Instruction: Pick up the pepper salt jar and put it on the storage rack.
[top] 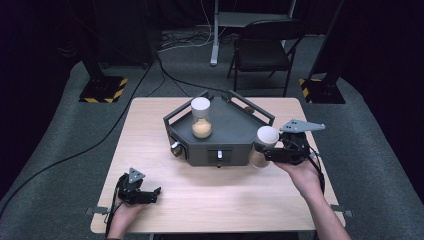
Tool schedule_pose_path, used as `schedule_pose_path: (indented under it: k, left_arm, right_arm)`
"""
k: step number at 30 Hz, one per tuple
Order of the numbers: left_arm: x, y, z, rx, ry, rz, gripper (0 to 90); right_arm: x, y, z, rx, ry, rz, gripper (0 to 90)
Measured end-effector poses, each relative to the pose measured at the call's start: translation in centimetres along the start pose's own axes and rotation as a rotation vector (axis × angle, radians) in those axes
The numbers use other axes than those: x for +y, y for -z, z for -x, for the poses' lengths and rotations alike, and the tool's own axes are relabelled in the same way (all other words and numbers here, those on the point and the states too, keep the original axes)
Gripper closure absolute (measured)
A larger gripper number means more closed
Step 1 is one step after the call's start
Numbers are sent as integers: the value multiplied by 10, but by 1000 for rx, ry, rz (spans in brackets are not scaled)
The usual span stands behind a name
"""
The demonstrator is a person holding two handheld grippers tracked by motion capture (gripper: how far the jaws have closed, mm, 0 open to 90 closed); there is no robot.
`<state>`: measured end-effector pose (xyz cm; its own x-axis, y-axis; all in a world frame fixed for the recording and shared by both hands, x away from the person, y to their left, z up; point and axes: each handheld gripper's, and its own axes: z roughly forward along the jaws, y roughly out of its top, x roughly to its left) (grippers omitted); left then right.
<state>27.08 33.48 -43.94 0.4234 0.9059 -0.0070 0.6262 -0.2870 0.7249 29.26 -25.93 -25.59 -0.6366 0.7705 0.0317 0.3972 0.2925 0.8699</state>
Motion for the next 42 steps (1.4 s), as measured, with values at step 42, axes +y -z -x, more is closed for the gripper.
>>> schedule_pose_path:
  k: [42]
  left_arm:
    - [0, 0, -1, -3, -2, 0, 5]
  right_arm:
    - [62, -102, 4, -113, -56, -36, 329]
